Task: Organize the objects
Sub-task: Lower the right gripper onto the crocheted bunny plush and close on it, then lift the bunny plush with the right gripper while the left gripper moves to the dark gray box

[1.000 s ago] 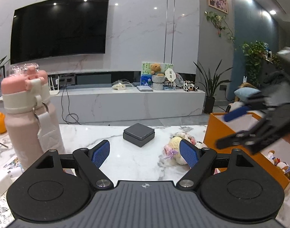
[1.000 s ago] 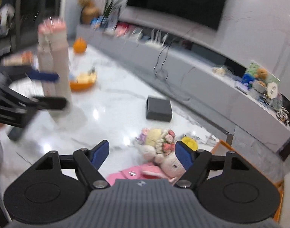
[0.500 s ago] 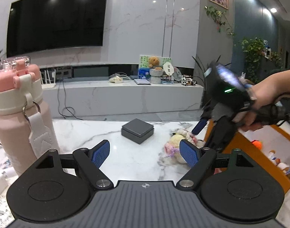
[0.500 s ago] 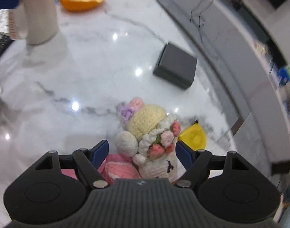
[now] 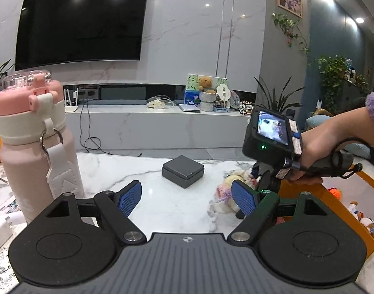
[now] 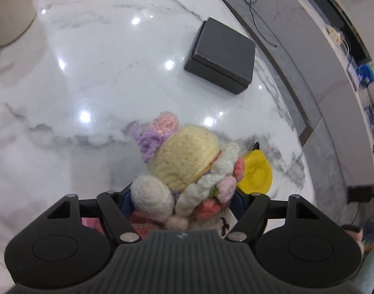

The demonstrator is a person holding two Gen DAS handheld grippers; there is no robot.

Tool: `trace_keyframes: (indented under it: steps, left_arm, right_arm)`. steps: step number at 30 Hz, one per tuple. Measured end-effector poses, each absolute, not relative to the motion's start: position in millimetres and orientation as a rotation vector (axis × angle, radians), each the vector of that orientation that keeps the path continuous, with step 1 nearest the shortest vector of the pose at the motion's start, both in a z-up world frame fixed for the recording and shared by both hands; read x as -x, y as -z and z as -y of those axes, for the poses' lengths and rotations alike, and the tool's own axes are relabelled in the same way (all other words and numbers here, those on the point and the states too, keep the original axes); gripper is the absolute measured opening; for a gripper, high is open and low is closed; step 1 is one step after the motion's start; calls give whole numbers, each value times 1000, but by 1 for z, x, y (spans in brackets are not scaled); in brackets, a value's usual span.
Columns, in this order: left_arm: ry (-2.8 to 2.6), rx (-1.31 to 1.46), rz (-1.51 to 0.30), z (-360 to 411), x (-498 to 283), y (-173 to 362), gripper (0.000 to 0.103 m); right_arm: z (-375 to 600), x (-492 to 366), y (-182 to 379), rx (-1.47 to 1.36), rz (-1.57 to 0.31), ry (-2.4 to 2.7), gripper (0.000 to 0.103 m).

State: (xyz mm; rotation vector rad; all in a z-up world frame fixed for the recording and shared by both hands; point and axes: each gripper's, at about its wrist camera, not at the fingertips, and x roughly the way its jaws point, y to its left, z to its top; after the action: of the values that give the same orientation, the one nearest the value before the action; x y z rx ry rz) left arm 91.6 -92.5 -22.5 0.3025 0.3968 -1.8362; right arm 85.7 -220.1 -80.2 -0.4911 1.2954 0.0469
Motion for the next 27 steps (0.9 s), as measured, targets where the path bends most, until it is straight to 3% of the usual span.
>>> trace_keyframes:
  steps: [4, 11, 15, 20, 27]
  left_arm:
    - [1843, -313, -364, 90, -89, 21, 95]
    - [1853, -315, -358, 89, -89, 18, 95]
    - [1880, -292, -501, 94, -100, 16, 95]
    - [1868, -298, -547, 95, -107, 15, 95]
    - [1880, -330, -519, 87, -109, 14, 95]
  right_arm:
    - [217, -85, 78, 514, -1253, -11, 65]
    - [206, -75, 53, 462, -1112, 68, 62]
    - [190, -50, 10, 337, -994, 147, 62]
    - [167, 12, -20, 82, -924, 280, 62]
    - [108, 108, 2, -132, -914, 364, 63]
